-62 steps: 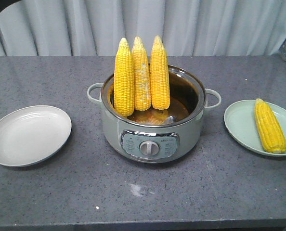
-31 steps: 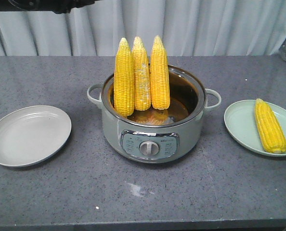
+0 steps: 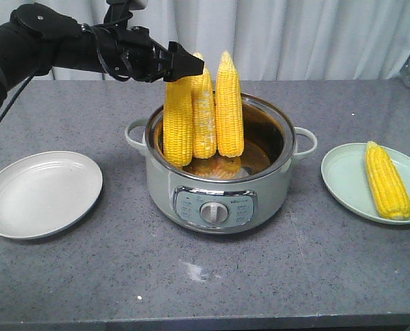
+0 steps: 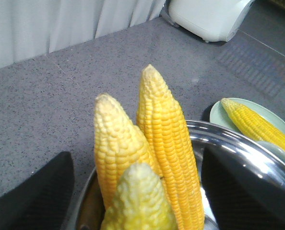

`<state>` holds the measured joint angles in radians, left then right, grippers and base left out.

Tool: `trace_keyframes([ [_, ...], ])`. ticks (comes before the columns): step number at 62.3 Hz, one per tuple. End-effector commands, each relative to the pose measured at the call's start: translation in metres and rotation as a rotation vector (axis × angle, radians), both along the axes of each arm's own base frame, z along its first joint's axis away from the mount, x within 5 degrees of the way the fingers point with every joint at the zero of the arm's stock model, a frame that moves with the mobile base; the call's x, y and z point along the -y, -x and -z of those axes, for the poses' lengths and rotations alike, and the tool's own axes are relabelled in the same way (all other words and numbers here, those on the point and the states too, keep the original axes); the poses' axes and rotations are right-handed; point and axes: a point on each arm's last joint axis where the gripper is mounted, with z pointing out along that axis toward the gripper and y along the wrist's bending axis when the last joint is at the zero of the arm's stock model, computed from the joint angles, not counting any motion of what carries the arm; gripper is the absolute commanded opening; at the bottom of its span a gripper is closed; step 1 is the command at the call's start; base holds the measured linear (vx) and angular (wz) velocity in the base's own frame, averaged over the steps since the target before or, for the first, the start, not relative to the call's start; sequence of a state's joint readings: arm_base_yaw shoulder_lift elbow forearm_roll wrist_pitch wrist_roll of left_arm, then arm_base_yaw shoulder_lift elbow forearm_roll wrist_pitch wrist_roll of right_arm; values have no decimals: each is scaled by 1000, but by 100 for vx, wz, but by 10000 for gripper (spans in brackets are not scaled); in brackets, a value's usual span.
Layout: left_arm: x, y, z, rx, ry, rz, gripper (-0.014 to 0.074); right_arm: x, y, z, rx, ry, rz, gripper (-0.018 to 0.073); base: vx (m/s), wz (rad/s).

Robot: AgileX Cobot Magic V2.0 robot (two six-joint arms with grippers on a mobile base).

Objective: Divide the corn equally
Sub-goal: 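Reach the left gripper over the pot and grasp the nearest cob, then carry the cob with the left gripper over the beige plate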

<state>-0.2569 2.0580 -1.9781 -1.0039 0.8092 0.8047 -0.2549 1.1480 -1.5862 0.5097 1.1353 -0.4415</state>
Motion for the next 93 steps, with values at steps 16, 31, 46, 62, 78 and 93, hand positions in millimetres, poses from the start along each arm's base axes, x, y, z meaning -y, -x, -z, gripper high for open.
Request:
trace_keyframes([
  [16, 0, 16, -36, 35, 29, 0, 325, -1, 5, -14, 93, -3, 10, -8, 0, 0],
  [31, -2, 17, -35, 13, 7, -13, 15, -1, 5, -14, 92, -3, 10, -8, 0, 0],
  [46, -5, 33, -67, 70, 76, -18, -8, -1, 5, -14, 91, -3, 9, -8, 0, 0],
  [62, -21, 97, -143, 232, 84, 29, -8, -2, 7, -12, 66, -4, -4, -8, 0, 0],
  [78, -56, 178, -192, 393, -220, 1, -8, -3, 7, -11, 59, -5, -9, -8, 0, 0],
  [93, -94, 183, -178, 188, -526, -298, -8, -3, 7, -11, 59, -8, -10, -8, 0, 0],
])
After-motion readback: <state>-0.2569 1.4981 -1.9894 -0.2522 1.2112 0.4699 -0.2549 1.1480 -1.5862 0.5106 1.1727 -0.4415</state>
